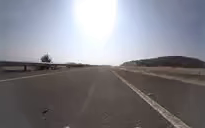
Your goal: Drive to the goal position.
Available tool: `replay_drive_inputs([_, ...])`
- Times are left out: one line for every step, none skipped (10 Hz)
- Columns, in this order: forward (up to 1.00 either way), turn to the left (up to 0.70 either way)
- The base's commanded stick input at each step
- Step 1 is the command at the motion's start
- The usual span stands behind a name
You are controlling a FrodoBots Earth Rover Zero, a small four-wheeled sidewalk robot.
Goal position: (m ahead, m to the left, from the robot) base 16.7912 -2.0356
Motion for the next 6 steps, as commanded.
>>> replay_drive_inputs([1.00,0.00])
replay_drive_inputs([1.00,0.00])
replay_drive_inputs([1.00,0.00])
replay_drive_inputs([1.00,0.00])
replay_drive_inputs([1.00,0.00])
replay_drive_inputs([1.00,0.00])
